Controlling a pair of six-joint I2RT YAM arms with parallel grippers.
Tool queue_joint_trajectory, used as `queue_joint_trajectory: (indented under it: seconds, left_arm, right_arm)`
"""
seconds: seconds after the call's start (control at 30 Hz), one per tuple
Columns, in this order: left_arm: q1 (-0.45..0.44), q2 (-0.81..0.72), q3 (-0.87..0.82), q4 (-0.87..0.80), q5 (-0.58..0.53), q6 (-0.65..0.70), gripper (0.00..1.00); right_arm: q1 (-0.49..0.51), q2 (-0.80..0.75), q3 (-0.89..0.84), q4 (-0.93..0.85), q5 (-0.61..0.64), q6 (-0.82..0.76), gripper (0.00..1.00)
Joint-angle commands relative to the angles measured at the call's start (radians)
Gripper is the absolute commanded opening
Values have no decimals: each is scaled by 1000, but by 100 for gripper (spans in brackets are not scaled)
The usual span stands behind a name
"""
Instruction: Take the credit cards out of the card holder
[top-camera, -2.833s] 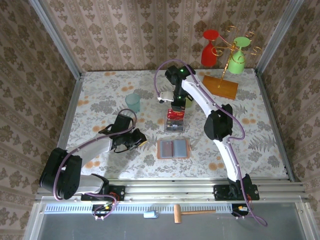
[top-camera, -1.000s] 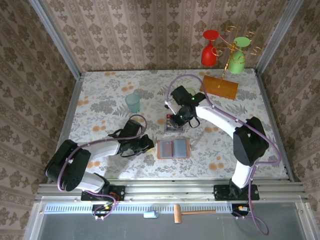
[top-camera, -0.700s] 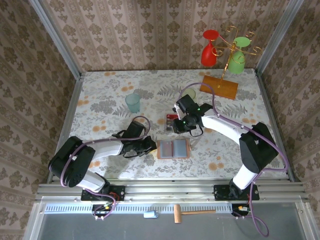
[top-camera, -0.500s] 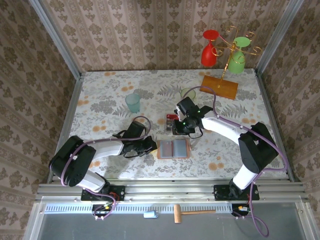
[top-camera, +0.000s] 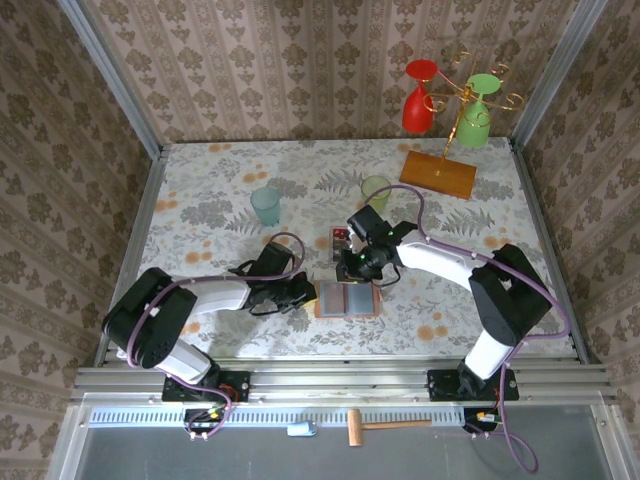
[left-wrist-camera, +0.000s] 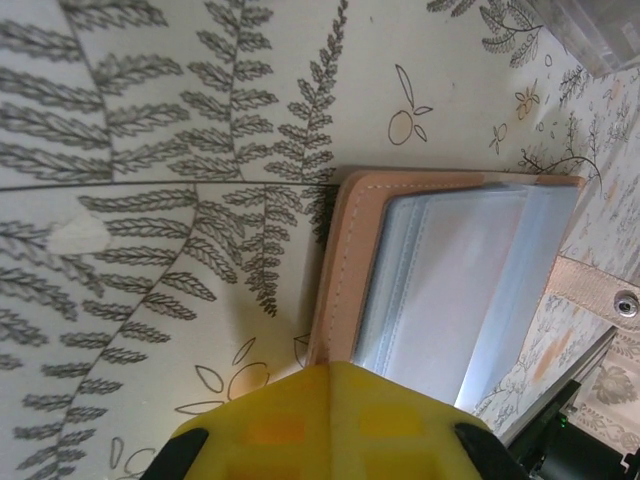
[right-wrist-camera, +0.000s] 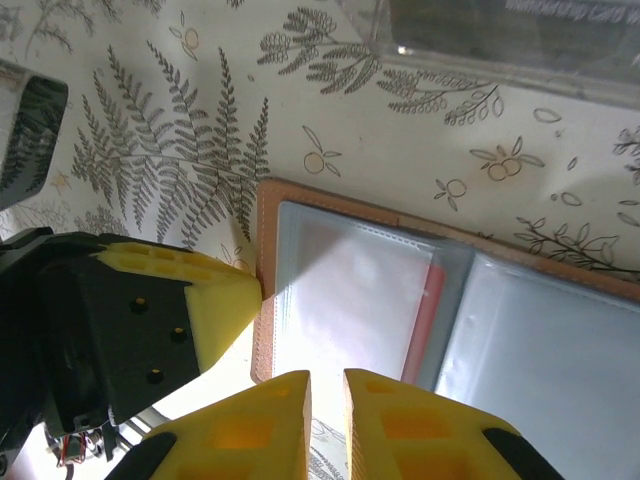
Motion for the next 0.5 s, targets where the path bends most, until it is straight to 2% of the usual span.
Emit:
queue_joint_trajectory:
  seconds: [0.0,0.47]
  left_arm:
    - [-5,20,20,16,21,-4,6]
    - [-6,27,13,-7,14,-4,6]
  right_arm:
    - [16,29,-5,6,-24,26,17]
    - [63,83,-16,14,-62,56,26]
